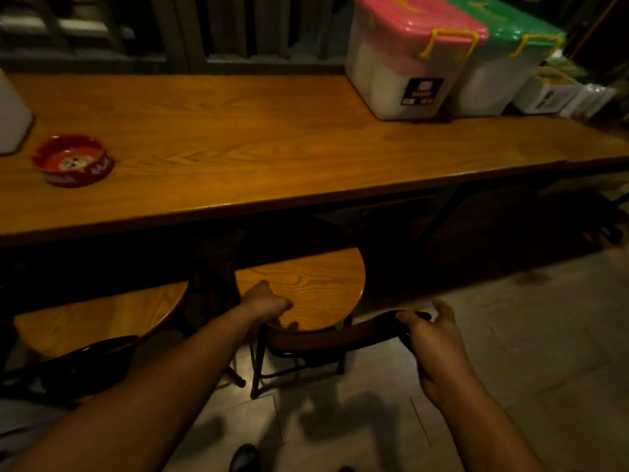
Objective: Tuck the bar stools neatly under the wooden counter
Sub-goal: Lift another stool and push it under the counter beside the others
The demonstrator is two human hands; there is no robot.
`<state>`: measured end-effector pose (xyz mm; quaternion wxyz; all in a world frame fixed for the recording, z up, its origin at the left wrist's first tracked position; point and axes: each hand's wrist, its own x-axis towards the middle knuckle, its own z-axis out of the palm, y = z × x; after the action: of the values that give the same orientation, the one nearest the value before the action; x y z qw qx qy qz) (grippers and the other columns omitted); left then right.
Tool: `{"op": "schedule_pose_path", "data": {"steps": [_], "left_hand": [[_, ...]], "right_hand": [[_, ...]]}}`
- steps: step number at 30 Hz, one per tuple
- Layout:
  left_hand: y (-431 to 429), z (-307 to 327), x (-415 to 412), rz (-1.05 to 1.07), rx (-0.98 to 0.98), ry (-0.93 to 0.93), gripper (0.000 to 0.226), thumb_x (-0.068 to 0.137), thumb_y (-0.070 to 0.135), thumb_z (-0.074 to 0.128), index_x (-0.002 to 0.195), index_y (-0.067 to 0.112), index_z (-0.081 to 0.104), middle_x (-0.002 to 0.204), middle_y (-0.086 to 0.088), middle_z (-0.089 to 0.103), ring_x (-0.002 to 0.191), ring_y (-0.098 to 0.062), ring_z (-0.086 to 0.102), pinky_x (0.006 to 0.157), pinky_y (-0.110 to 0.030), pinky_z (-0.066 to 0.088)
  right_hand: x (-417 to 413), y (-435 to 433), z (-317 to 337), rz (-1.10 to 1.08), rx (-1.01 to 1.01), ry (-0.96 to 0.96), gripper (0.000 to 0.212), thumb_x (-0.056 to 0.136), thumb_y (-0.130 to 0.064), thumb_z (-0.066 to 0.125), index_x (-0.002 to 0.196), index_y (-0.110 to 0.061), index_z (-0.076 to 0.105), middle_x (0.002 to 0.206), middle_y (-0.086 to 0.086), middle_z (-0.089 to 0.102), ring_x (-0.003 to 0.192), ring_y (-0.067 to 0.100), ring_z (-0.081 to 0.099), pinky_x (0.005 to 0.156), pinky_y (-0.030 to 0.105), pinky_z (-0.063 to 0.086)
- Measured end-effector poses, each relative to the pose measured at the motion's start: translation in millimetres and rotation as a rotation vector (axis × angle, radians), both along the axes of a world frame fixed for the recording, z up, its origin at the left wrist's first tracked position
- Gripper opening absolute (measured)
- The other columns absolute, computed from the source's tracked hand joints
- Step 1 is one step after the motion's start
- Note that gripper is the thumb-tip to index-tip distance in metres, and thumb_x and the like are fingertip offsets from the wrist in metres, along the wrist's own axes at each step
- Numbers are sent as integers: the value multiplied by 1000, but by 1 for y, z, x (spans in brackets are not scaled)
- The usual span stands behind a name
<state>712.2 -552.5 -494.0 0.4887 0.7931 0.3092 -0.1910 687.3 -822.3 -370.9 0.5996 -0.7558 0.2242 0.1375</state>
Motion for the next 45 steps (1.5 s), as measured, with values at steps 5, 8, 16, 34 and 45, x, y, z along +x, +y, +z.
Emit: {"op": "schedule_pose_path", "data": {"steps": [5,8,16,34,45], "left_hand": [[-32,85,-49,-171,-101,-61,72,85,47,68,144,16,41,140,-3,50,115,-15,56,86,-20,48],[-51,119,-83,-298,-55,-81,67,80,67,60,131,24,57,130,6,58,115,-13,56,98,-32,43],[-94,120,-108,-458,864,-111,19,82,13,67,99,22,71,98,-3,70,85,-19,65,71,-31,52],[-54,107,-95,-390,1072,-197,22,88,11,59,106,21,69,101,-5,70,93,-22,67,73,-30,49],[-42,110,-78,-382,1053,-268,16,85,10,62,97,17,69,94,-6,69,86,-25,67,72,-34,55]], "right_hand": [[5,-12,-1,708,-647,-6,54,88,-63,44,136,-39,41,151,18,29,134,37,32,104,52,36],[10,-25,3,935,-840,-41,84,68,-92,28,139,-48,30,156,24,17,143,42,8,113,55,18],[22,-35,10,1187,-1489,-386,61,81,-59,57,134,-31,47,145,23,40,135,50,24,108,66,9],[67,5,-8,1284,-1146,-899,13,82,-4,64,86,-15,68,83,8,70,74,31,68,57,33,47],[85,12,-8,1253,-1187,-908,14,86,-7,63,94,-18,68,85,6,71,71,24,69,57,32,51]]}}
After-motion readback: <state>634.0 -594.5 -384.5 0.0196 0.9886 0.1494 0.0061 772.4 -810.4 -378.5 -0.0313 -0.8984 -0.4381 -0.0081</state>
